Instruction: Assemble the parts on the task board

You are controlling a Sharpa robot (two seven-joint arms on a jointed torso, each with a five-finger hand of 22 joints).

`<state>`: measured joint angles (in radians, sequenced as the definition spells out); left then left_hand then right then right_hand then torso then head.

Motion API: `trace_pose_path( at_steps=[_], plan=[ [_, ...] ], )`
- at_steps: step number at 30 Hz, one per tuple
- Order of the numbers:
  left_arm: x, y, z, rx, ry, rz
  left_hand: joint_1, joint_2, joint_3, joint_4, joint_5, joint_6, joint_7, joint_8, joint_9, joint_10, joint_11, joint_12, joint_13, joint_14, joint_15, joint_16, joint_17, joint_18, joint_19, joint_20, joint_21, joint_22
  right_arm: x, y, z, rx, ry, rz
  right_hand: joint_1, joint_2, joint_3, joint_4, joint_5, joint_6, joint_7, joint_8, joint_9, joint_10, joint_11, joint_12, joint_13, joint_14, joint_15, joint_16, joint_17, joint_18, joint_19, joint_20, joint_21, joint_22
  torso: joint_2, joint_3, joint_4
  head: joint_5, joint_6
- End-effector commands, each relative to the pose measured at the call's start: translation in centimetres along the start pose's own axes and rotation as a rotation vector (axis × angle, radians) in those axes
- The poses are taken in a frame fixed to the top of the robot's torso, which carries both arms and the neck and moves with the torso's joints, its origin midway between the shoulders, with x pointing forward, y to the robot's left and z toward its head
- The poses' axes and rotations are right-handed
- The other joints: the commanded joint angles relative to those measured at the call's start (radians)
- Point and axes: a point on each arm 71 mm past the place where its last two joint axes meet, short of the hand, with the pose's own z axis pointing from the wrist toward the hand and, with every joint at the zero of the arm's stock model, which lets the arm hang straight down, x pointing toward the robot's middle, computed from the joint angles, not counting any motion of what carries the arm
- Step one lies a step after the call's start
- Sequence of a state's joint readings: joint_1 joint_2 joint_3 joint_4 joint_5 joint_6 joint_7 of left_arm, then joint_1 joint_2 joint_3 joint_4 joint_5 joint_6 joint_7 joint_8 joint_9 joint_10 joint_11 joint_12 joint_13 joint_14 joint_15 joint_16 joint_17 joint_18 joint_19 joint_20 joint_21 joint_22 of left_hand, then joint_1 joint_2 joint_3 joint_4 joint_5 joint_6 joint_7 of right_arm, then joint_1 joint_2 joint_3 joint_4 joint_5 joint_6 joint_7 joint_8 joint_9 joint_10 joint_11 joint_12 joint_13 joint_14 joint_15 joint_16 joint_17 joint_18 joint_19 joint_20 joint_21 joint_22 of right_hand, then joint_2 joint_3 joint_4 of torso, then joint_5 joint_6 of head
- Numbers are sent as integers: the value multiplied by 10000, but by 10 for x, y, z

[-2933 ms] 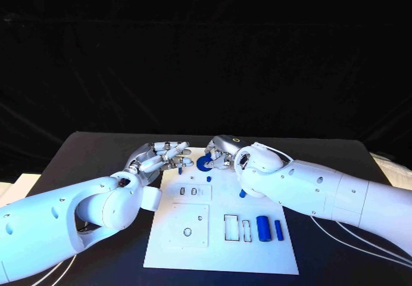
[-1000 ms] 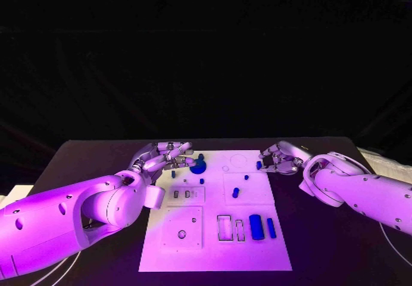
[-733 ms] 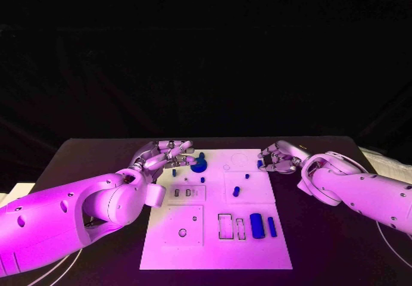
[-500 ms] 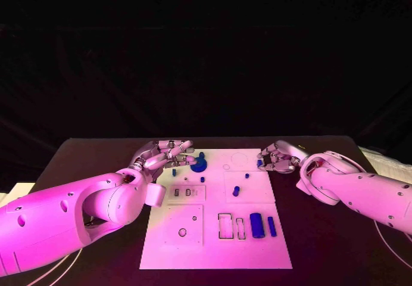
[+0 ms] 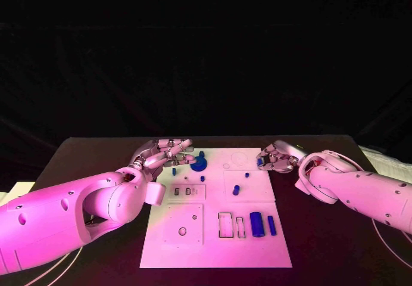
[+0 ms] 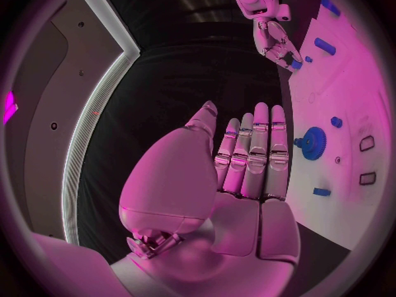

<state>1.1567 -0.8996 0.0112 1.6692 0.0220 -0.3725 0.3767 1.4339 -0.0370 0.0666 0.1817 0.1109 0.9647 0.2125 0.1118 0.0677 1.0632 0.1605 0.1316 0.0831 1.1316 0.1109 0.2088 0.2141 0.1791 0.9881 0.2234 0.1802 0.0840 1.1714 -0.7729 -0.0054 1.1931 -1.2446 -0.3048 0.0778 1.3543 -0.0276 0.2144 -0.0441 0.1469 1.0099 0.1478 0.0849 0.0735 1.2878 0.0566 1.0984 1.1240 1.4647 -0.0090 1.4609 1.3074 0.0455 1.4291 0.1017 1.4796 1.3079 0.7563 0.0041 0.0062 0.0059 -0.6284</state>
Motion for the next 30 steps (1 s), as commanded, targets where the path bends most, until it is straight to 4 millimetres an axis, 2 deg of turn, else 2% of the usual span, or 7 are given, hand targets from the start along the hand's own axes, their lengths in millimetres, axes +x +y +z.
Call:
trace_pose_path(
  at_steps=[1, 8, 12, 19, 20, 24, 30],
  plan=[
    [2, -1, 0, 53, 189, -91, -15, 85, 9, -76, -33, -7, -1, -52, -3, -27, -21, -63, -9, 34, -4, -67, 9, 45, 52, 15, -50, -9, 3, -1, 1, 98, 277, -13, -20, 73, 57, -18, -67, 91, -10, 62, 14, 60, 7, 37, 16, 675, -52, 37, 739, 2, 67, -33, 58, 709, 2, 2, -1, 8, -18],
    [2, -1, 0, 50, 182, -88, -15, 85, 9, -76, -33, -7, -1, -52, -3, -27, -21, -63, -9, 34, -4, -67, 9, 45, 52, 15, -50, -9, 3, -1, 2, 142, 273, -94, -22, 177, 167, -46, -170, 432, -120, 208, 54, 115, -80, 94, 71, 677, -117, 35, 747, 2, 72, -82, 60, 717, -1, 8, -6, 16, -31],
    [2, -1, 0, 51, 185, -89, -15, 85, 9, -76, -33, -7, -1, -52, -3, -27, -21, -63, -9, 34, -4, -67, 9, 45, 52, 15, -50, -9, 3, 0, 2, 133, 229, -129, 4, 274, 280, -86, -450, 625, -198, 297, 74, 163, -146, 131, 108, 678, -177, 32, 751, -3, 88, -137, 69, 740, -1, 8, -6, 16, -31],
    [2, -1, 0, 49, 181, -88, -15, 85, 9, -76, -33, -7, -1, -52, -3, -27, -21, -63, -9, 34, -4, -67, 9, 45, 52, 15, -50, -9, 1, 3, 2, 81, -189, -1, -117, 368, 351, -55, -540, 932, -326, 452, 125, 370, -249, 352, 312, 694, -263, 60, 811, -23, 153, -215, 108, 829, -4, 10, -3, -10, -57],
    [2, -1, 0, 49, 181, -88, -14, 100, 12, -87, -33, -5, -1, -56, -3, -24, -22, -68, -13, 38, -6, -75, 18, 45, 60, 14, -59, -15, 0, 4, 2, 103, -286, 44, -171, 381, 345, -24, -550, 947, -338, 457, 126, 409, -259, 395, 353, 697, -274, 63, 818, -27, 164, -227, 114, 843, -2, 12, 0, -35, -89],
    [2, -1, 0, 49, 179, -87, -14, 103, 13, -89, -33, -4, -1, -57, -3, -23, -22, -69, -14, 39, -6, -77, 20, 45, 61, 14, -61, -16, -2, 6, 2, 271, -698, 240, -265, 415, 343, 31, -549, 976, -362, 467, 129, 514, -279, 539, 493, 699, -293, 63, 821, -33, 183, -251, 126, 868, -4, 8, -2, -47, -84],
    [-1, -1, 0, 52, 121, -64, -13, 104, 13, -90, -33, -4, -1, -58, -3, -22, -23, -69, -14, 39, -6, -77, 20, 45, 62, 14, -61, -16, -6, 18, 1, 409, -781, 819, -261, 446, 380, 23, -529, 953, -372, 449, 123, 518, -294, 531, 493, 691, -309, 37, 778, -23, 155, -267, 108, 827, -17, 3, -7, -22, -95]
  ],
)
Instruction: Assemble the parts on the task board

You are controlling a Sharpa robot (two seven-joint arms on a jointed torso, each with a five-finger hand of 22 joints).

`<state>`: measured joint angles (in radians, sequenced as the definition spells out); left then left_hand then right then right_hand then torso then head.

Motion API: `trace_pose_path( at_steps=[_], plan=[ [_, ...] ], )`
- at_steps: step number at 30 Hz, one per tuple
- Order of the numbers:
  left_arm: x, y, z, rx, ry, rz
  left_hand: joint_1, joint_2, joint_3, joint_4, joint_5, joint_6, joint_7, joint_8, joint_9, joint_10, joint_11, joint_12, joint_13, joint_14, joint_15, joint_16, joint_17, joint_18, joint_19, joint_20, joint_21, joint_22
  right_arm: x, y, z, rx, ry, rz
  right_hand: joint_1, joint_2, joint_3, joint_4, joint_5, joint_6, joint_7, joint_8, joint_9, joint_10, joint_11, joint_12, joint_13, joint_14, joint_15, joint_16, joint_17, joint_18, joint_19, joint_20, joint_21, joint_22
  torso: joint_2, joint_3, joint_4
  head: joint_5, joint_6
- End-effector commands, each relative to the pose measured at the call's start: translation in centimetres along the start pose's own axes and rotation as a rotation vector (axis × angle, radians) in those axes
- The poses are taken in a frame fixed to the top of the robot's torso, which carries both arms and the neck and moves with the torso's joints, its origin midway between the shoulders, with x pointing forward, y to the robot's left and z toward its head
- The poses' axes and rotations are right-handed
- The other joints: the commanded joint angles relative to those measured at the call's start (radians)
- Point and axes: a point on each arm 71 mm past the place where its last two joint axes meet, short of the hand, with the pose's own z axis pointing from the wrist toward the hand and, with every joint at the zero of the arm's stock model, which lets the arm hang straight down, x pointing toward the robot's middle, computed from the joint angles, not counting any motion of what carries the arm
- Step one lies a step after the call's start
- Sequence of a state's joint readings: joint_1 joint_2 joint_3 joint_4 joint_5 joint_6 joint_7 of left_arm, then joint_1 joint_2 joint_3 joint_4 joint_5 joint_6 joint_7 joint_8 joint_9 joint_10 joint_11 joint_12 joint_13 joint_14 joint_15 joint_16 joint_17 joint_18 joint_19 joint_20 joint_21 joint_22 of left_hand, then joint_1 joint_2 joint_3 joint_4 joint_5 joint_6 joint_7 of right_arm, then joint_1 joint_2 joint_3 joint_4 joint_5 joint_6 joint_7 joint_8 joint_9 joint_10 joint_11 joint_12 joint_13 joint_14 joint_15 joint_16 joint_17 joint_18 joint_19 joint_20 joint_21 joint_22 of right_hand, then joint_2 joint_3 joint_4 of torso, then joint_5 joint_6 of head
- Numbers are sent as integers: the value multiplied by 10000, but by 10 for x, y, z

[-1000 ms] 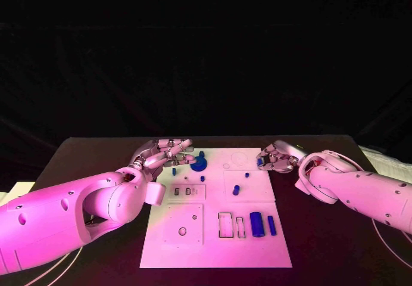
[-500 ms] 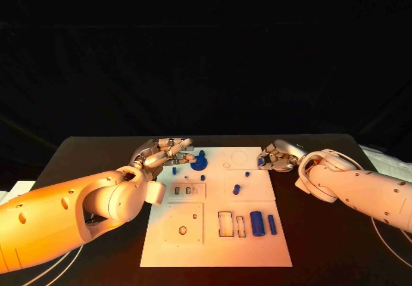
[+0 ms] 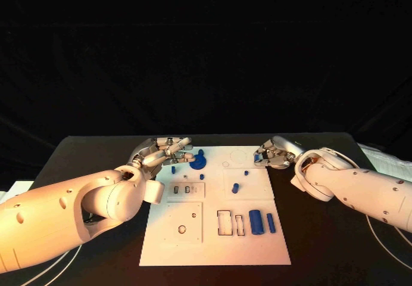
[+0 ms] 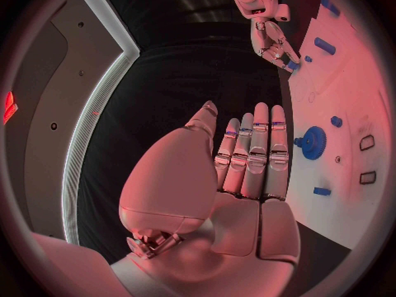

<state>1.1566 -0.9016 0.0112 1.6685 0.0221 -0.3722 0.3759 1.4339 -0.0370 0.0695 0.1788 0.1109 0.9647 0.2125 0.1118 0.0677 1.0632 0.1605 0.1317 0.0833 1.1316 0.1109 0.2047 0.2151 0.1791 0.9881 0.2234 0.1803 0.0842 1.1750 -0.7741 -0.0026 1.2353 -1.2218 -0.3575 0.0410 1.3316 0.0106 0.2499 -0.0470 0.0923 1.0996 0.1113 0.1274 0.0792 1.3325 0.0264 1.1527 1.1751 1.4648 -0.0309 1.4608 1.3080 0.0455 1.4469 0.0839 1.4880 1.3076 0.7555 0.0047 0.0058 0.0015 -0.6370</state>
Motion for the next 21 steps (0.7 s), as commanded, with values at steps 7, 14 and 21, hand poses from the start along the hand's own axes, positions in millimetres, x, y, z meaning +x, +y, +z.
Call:
trace_pose_path(
  at_steps=[7, 14, 21],
  plan=[
    [-7, 0, 2, 67, -43, -44, -8, 111, -13, -68, -33, -2, -3, -59, -2, -20, -24, -71, -17, 41, -7, -39, 13, 45, 65, 13, -65, -20, -4, 37, 1, 127, -101, 693, -5, 79, 80, 11, 41, -15, 13, -26, 47, 40, 16, -62, -46, 685, -92, 19, 746, -16, -44, -102, 9, 801, -38, -28, 24, 110, -7],
    [-22, 0, 3, 32, -483, -112, 11, 123, -3, -93, -31, 2, -9, -63, -2, -14, -28, -75, -21, 40, -8, -51, 21, 45, 71, 12, -75, -26, 13, 82, 5, -472, 370, 259, 24, 105, 148, -27, 73, -50, 27, -57, 37, 7, 26, -112, -75, 680, -88, 2, 724, -13, -55, -105, 1, 784, -85, -75, 51, 295, -87],
    [-33, 0, 4, 36, -784, -74, 11, 123, -3, -93, -31, 2, -9, -63, -2, -14, -28, -75, -21, 40, -8, -51, 21, 45, 71, 12, -75, -26, 43, 127, 7, -1312, 922, -489, -20, 45, 159, -44, 74, -76, 50, -83, 28, -55, 44, -207, -145, 674, -77, -19, 693, -9, -68, -103, -9, 766, -105, -103, 47, 466, -207]
  ],
)
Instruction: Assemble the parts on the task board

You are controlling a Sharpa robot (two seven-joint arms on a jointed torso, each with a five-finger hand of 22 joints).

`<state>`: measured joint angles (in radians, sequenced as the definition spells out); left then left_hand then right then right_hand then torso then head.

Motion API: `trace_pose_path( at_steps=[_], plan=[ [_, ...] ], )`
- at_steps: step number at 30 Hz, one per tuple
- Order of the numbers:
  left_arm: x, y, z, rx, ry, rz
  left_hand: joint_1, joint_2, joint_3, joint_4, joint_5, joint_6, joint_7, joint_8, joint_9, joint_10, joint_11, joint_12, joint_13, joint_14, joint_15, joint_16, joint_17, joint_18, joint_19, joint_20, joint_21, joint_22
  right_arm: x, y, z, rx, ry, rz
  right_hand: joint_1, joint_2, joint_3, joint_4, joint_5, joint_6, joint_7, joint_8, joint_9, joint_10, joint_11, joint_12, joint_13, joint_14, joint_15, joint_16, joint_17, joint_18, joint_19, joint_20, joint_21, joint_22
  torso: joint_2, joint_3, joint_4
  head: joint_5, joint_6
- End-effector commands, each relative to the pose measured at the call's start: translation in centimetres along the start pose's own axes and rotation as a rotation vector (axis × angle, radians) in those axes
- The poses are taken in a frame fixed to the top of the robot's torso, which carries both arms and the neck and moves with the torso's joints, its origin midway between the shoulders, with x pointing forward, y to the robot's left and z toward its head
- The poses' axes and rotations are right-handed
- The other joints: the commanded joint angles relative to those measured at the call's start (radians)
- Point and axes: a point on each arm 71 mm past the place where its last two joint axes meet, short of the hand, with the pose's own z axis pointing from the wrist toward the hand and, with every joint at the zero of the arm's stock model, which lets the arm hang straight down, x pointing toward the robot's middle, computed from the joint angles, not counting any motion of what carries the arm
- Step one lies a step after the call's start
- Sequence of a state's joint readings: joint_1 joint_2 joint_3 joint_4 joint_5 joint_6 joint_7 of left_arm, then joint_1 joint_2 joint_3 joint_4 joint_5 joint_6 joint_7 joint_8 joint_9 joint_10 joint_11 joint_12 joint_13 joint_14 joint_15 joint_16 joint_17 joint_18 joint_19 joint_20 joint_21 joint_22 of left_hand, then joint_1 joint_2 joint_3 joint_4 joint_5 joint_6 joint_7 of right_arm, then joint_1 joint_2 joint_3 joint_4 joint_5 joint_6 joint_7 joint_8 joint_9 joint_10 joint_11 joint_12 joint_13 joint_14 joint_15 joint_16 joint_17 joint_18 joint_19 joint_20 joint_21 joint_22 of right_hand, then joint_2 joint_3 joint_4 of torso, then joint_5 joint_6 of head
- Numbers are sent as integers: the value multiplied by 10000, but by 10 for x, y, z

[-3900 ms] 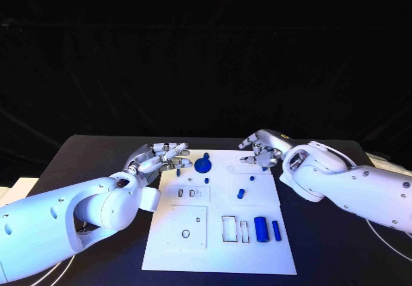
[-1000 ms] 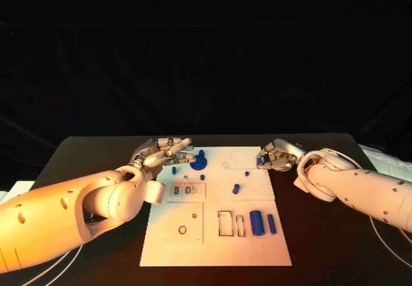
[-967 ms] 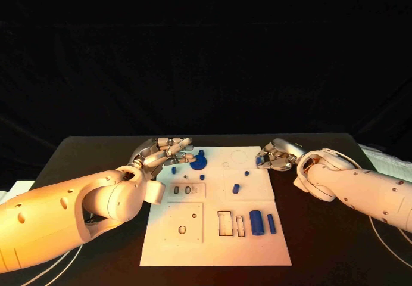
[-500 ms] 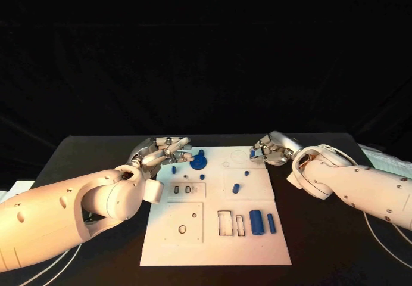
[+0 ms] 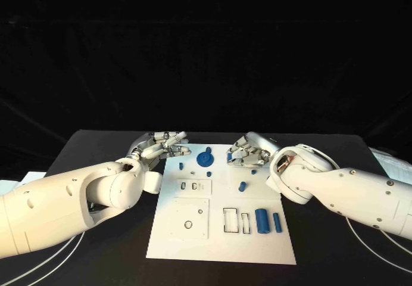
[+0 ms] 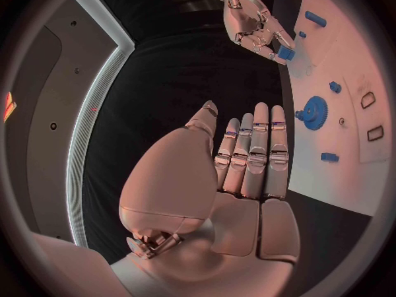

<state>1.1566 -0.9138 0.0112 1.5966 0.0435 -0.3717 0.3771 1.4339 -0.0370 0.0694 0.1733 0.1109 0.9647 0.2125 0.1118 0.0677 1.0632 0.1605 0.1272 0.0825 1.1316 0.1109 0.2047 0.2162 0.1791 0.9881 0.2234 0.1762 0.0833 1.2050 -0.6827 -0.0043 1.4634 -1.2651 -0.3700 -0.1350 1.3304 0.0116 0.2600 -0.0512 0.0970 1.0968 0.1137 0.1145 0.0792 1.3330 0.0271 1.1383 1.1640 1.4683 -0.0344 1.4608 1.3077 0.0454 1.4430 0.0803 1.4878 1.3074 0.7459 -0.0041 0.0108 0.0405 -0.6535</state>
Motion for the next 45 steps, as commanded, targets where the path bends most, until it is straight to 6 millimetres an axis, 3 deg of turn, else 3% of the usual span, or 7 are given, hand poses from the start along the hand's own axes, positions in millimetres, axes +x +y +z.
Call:
trace_pose_path(
  at_steps=[1, 5, 10, 18, 26, 33, 45],
  plan=[
    [-1, -1, 1, 69, 47, -191, 11, 123, -2, -38, -31, 3, -10, -63, -2, -14, -28, -30, -14, 40, -8, -52, 10, 45, 71, 12, -35, -17, 15, 12, 3, 19, 362, -1043, -25, 24, 56, 3, 27, -47, 30, 44, 28, -70, 41, -78, -46, 638, -39, -21, 693, -8, -32, -66, -9, 764, -10, -19, 0, 91, -55],
    [-3, -1, 1, 72, 8, -189, 11, 123, -2, -38, -31, 3, -10, -63, -2, -14, -28, -30, -14, 40, -8, -52, 10, 45, 71, 12, -35, -17, 31, 24, 8, -175, 641, -1299, -45, 14, 54, 9, 30, -46, 33, 42, 28, -95, 43, -121, -82, 632, -37, -37, 668, -2, -49, -65, -21, 739, 3, -28, 18, 117, -73],
    [-4, -1, 2, 47, -33, -211, 13, 125, -1, -41, -31, 3, -10, -63, -2, -13, -28, -31, -14, 40, -8, -54, 11, 45, 72, 12, -37, -17, 50, 34, 13, -328, 977, -1522, -51, 15, 60, 10, 37, -47, 33, 40, 27, -122, 44, -168, -123, 634, -35, -33, 675, -4, -44, -64, -18, 745, 13, 1, 22, 171, -100],
    [-1, 0, 2, 30, 31, -255, 27, 133, 5, -62, -30, 8, -15, -67, -1, -6, -32, -34, -17, 38, -9, -66, 17, 45, 77, 11, -46, -23, 73, 41, 16, -369, 1323, -1645, -74, 18, 78, 19, 63, -53, 35, 32, 24, -150, 47, -216, -159, 628, -32, -51, 648, 3, -64, -61, -32, 717, 21, -6, 24, 246, -142],
    [2, 0, 2, 1, 111, -289, 27, 133, 5, -62, -30, 8, -15, -67, -1, -6, -32, -34, -17, 38, -9, -66, 17, 45, 77, 11, -46, -23, 82, 45, 18, -480, 1461, -1624, -131, -3, 129, 25, 192, -66, 41, 8, 18, -178, 52, -263, -183, 622, -26, -73, 621, 13, -94, -53, -55, 674, 18, -4, 27, 296, -182],
    [3, 0, 3, -10, 147, -303, 27, 133, 5, -62, -30, 8, -15, -67, -1, -6, -32, -34, -17, 38, -9, -66, 17, 45, 77, 11, -46, -23, 88, 48, 18, -576, 1640, -1613, -214, -58, 138, 44, 274, -63, 48, -3, 16, -173, 59, -269, -177, 622, -22, -80, 616, 13, -94, -49, -58, 674, 11, 17, -19, 378, -224],
    [5, 1, 3, -21, 197, -323, 27, 133, 5, -62, -30, 8, -15, -67, -1, -6, -32, -34, -17, 38, -9, -66, 17, 45, 77, 11, -46, -23, 93, 50, 18, -590, 1905, -1645, -321, -129, 123, 79, 294, -74, 54, -22, 11, -180, 65, -298, -195, 621, -17, -89, 607, 19, -112, -44, -73, 649, 13, 14, -12, 405, -265]
  ],
)
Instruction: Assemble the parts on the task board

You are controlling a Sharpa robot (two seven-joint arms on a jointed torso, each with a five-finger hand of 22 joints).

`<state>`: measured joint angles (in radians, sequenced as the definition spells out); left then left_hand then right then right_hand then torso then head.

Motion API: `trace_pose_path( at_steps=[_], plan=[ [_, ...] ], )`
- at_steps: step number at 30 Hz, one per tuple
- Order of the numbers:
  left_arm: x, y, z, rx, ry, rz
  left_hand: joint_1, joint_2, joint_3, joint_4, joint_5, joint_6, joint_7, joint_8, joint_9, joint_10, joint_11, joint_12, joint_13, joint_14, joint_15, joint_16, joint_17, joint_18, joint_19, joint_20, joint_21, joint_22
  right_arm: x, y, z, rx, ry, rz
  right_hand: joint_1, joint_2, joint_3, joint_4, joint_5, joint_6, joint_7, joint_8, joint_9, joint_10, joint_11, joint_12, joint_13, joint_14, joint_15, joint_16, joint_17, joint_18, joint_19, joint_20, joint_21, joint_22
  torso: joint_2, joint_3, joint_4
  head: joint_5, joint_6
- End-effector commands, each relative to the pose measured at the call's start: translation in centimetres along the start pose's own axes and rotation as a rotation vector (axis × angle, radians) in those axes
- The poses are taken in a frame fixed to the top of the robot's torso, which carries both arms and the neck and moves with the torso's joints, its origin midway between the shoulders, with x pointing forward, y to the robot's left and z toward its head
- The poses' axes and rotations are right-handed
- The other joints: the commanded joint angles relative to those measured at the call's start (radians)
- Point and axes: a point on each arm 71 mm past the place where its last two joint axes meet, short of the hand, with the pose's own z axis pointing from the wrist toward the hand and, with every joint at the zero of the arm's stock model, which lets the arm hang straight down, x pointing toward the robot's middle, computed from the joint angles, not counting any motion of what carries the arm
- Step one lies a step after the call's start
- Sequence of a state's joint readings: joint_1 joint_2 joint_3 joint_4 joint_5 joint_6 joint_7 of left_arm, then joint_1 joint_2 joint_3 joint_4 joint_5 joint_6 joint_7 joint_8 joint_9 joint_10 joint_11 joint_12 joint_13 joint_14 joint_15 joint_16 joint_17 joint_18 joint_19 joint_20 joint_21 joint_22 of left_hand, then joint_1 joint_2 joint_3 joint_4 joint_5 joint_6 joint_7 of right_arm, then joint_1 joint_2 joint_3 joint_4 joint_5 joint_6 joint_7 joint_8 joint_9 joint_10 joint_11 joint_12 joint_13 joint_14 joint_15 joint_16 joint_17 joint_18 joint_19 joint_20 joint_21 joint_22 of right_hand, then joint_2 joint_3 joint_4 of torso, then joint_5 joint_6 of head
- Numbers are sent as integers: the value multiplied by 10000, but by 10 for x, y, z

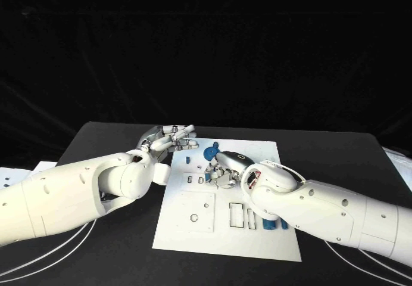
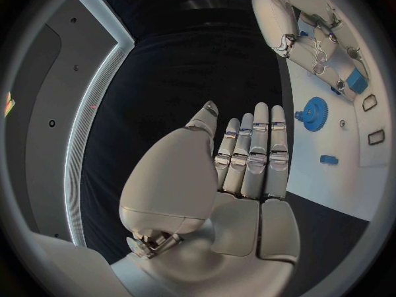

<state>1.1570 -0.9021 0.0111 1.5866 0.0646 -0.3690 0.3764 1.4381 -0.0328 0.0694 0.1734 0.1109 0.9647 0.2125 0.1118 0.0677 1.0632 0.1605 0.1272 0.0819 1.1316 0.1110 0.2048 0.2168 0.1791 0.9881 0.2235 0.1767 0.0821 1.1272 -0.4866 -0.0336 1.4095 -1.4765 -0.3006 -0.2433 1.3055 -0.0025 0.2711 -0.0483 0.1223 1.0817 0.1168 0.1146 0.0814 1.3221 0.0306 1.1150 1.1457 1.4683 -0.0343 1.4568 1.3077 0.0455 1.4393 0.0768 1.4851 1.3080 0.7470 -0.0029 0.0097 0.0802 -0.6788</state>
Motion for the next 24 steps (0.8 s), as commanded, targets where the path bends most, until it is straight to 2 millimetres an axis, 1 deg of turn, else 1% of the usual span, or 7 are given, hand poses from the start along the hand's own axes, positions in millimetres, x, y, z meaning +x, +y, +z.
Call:
trace_pose_path(
  at_steps=[1, 6, 11, 17, 18, 24],
  plan=[
    [4, -1, 0, 57, 231, -123, -16, 91, 5, -63, -30, 8, -15, -66, -1, -6, -32, -34, -12, 38, -10, -67, 12, 45, 77, 10, -51, -12, 6, -1, 0, 34, 427, -234, -77, 4, 11, 49, 43, 73, 25, -26, -12, -75, 31, -72, -18, 621, -17, -53, 601, 20, -79, -9, -48, 638, 2, 3, -4, 11, -14],
    [3, -1, 0, 49, 223, -120, -16, 91, 5, -63, -30, 8, -15, -66, -1, -6, -32, -34, -12, 38, -10, -67, 12, 45, 77, 10, -51, -12, 7, -2, -1, 78, 544, -309, -133, -91, -3, 46, 48, 24, 42, -64, -25, -152, 42, -193, -112, 602, -9, -109, 517, 39, -135, -3, -89, 558, 3, 0, -16, 17, -34],
    [4, -1, 0, 43, 229, -123, -16, 91, 5, -63, -30, 8, -15, -66, -1, -6, -32, -34, -12, 38, -10, -67, 12, 45, 77, 10, -51, -12, 8, -1, -1, 65, 621, -347, -170, -151, -11, 46, 58, -17, 60, -93, -35, -219, 55, -297, -194, 595, 0, -132, 487, 50, -170, 3, -115, 510, 3, 2, -2, 13, -60],
    [4, -1, 0, 37, 229, -123, -16, 91, 5, -63, -30, 8, -15, -66, -1, -6, -32, -34, -12, 38, -10, -67, 12, 45, 77, 10, -51, -12, 8, -1, -2, 76, 604, -378, -246, -254, -33, 55, 79, -102, 96, -152, -55, -343, 84, -493, -349, 581, 21, -173, 433, 67, -225, 18, -158, 431, -1, 1, -8, 8, -70],
    [3, -1, 0, 36, 228, -122, -16, 91, 5, -63, -30, 8, -15, -66, -1, -6, -32, -34, -12, 38, -10, -67, 12, 45, 77, 10, -51, -12, 8, -1, -2, 78, 582, -377, -270, -282, -41, 61, 88, -146, 111, -179, -65, -385, 96, -559, -403, 578, 29, -183, 421, 71, -237, 23, -168, 414, -1, 1, -8, 8, -70],
    [3, 0, 1, 24, 225, -121, -16, 91, 5, -63, -30, 8, -15, -66, -1, -6, -32, -34, -12, 38, -10, -67, 12, 45, 77, 10, -51, -12, 6, 0, -1, 12, 285, -296, -499, -635, -241, 112, 227, -796, 303, -494, -149, -977, 274, -1435, -1150, 535, 171, -311, 257, 119, -398, 137, -298, 186, 3, 2, -15, 0, -93]
  ],
)
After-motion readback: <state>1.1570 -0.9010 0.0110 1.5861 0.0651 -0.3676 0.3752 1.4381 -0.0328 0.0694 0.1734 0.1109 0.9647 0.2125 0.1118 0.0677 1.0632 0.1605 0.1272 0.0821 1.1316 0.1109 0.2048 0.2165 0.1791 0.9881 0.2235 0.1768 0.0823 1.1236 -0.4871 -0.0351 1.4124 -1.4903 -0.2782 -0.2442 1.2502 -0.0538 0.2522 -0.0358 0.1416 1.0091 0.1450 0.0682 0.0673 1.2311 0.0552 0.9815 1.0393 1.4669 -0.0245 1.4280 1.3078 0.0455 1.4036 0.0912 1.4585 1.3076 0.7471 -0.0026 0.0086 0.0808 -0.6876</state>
